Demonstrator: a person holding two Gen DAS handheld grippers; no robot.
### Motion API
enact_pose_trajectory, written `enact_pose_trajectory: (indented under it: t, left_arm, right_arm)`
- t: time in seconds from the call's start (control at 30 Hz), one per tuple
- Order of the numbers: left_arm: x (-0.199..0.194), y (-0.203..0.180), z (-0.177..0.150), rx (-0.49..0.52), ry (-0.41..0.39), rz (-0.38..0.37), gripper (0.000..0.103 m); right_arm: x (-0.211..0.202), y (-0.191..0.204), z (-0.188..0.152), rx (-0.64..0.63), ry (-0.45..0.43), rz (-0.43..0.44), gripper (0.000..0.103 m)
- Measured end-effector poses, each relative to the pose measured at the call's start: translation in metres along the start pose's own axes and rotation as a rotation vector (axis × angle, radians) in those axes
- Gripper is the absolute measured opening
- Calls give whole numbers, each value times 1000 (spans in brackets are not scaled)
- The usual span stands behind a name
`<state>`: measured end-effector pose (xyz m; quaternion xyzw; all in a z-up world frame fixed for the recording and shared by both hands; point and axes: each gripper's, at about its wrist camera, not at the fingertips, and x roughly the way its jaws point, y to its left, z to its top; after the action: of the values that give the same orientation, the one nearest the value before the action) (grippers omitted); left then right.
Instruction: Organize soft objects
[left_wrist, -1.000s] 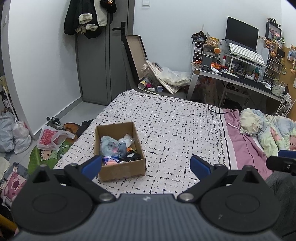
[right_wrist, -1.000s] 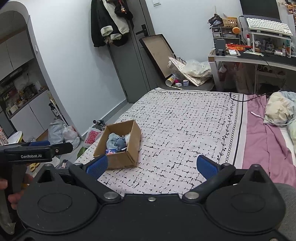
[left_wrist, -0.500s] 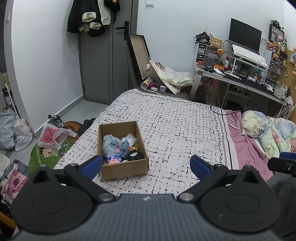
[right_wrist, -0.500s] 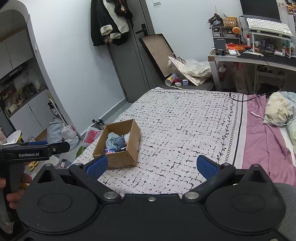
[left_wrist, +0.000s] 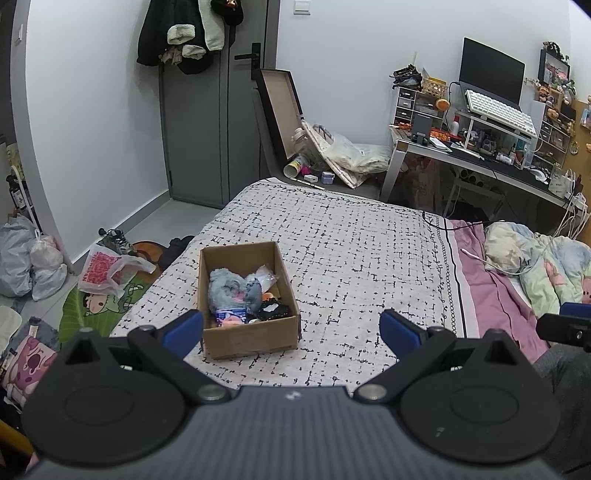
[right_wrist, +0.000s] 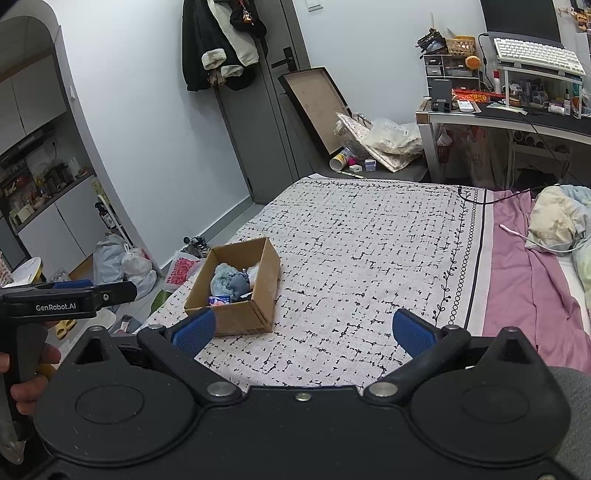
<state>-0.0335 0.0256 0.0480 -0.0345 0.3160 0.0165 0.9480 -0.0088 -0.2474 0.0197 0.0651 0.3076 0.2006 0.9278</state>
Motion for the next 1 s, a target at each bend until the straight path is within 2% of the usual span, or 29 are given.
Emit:
enact_pose_trajectory:
  t: [0.8, 1.0]
  left_arm:
    - [0, 10, 0, -8, -1, 2, 101]
    - [0, 3, -3, -4, -4, -22, 101]
  right_arm:
    - [1, 4, 2, -19, 3, 2, 103]
    - [3, 5, 1, -20, 4, 1, 103]
